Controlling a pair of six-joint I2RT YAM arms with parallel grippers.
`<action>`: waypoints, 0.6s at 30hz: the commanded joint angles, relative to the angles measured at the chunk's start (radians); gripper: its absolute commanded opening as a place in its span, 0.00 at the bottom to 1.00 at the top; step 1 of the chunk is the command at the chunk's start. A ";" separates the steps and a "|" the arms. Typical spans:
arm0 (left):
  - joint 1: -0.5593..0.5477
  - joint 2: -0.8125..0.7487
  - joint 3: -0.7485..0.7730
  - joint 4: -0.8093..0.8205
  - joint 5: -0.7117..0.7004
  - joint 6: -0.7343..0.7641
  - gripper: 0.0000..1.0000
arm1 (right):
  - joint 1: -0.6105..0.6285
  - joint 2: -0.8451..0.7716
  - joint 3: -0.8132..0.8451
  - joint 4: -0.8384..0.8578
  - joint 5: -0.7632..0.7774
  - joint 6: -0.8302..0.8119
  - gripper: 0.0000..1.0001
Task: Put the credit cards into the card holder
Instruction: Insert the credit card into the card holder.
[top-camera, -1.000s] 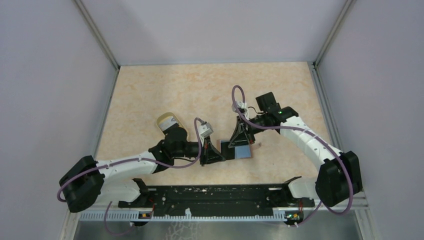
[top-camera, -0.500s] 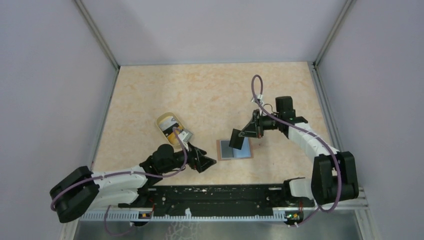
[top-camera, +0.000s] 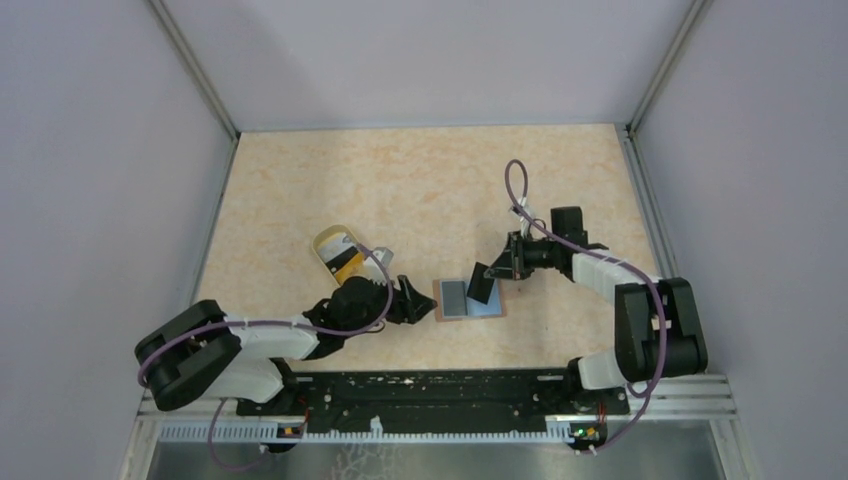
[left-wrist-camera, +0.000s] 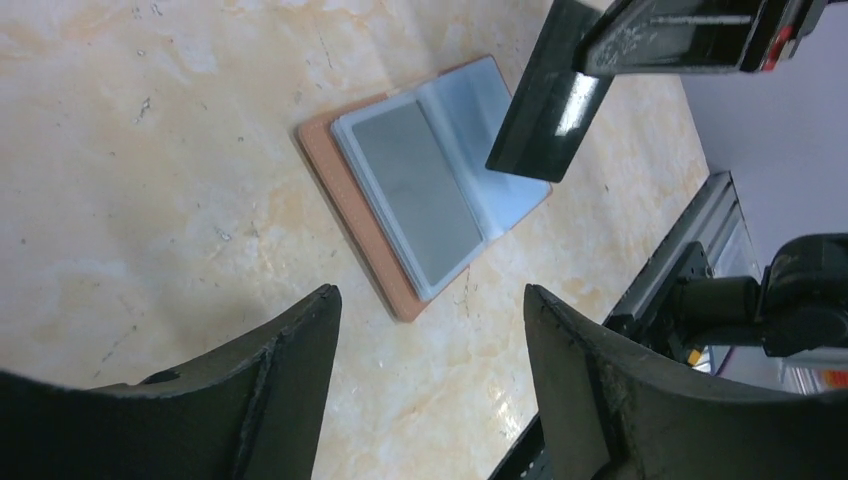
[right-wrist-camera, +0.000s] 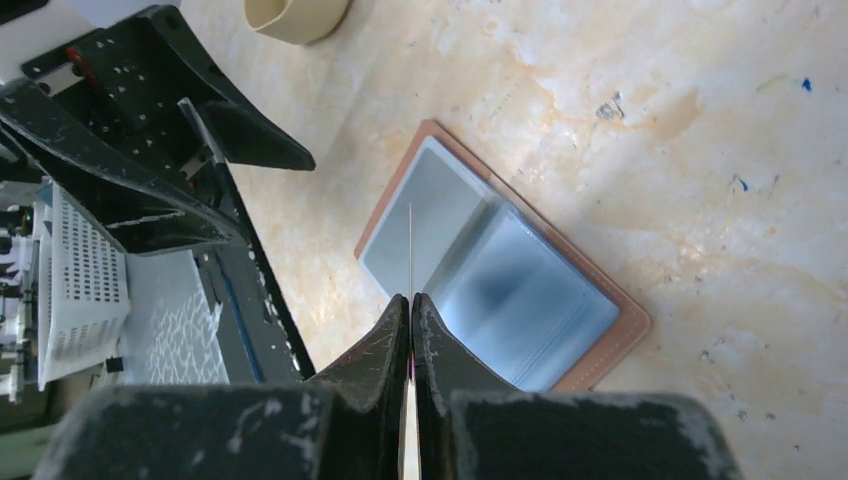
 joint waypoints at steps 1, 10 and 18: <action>0.000 0.035 0.070 -0.052 -0.072 -0.047 0.72 | -0.007 0.037 -0.006 0.045 0.037 0.005 0.00; -0.001 0.131 0.142 -0.157 -0.131 -0.162 0.71 | -0.009 0.101 -0.008 0.051 0.013 0.021 0.00; -0.025 0.210 0.223 -0.303 -0.188 -0.231 0.70 | -0.010 0.170 0.001 0.036 -0.029 0.030 0.00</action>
